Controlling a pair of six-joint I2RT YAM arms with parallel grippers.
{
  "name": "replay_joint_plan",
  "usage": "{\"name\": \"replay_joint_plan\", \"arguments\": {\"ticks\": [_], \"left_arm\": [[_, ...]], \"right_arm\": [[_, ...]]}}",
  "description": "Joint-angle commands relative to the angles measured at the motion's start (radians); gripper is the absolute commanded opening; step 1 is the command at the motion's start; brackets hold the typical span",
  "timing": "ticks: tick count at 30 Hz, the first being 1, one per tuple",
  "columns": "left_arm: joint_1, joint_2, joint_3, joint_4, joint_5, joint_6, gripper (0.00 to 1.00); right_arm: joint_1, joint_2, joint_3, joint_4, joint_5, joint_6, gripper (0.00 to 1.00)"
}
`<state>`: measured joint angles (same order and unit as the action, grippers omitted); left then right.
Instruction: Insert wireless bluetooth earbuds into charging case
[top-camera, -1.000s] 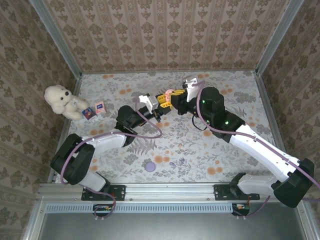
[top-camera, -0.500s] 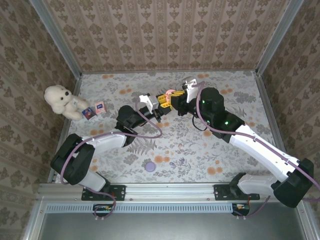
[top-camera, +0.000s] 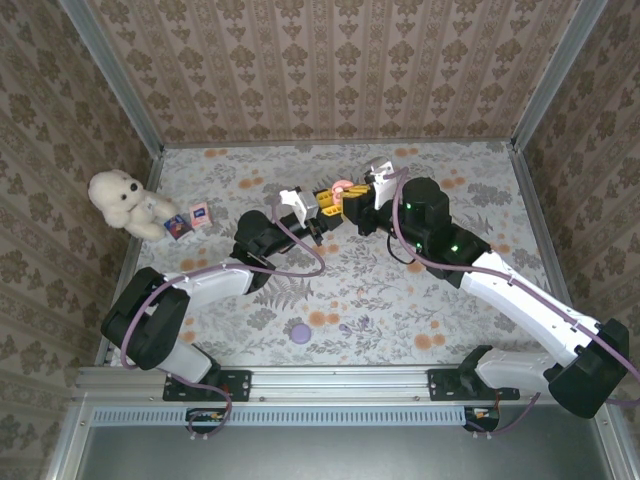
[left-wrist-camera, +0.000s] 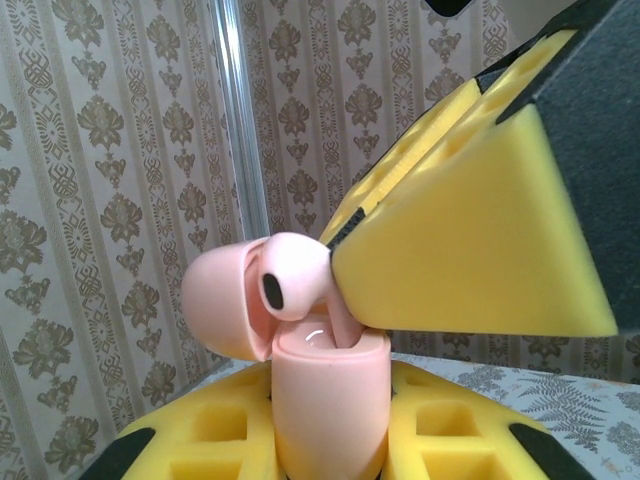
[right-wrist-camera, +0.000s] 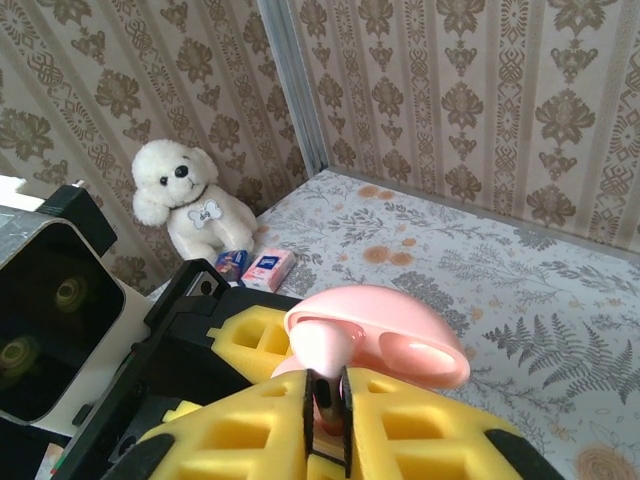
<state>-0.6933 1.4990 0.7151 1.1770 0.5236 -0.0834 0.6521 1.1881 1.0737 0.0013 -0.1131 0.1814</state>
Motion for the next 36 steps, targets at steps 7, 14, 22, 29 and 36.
{"name": "replay_joint_plan", "arguments": {"ticks": [7,14,22,29,36], "left_arm": [[-0.005,-0.031,0.030,0.041,-0.016,-0.013,0.00],[-0.004,-0.024,0.024,0.043,-0.026,-0.006,0.00],[0.018,-0.039,-0.047,0.080,-0.103,0.019,0.00],[0.071,-0.103,-0.116,0.081,-0.134,0.026,0.00],[0.095,-0.137,-0.141,0.074,-0.134,0.024,0.00]], "right_arm": [[-0.024,-0.034,-0.009,-0.030,-0.001,0.007,0.28],[-0.040,-0.065,0.007,-0.040,-0.009,0.037,0.41],[-0.055,-0.124,0.042,-0.212,0.063,0.178,0.62],[-0.059,-0.067,-0.022,-0.501,0.182,0.430,0.69],[-0.029,0.075,-0.122,-0.566,0.173,0.672,0.67]]}}
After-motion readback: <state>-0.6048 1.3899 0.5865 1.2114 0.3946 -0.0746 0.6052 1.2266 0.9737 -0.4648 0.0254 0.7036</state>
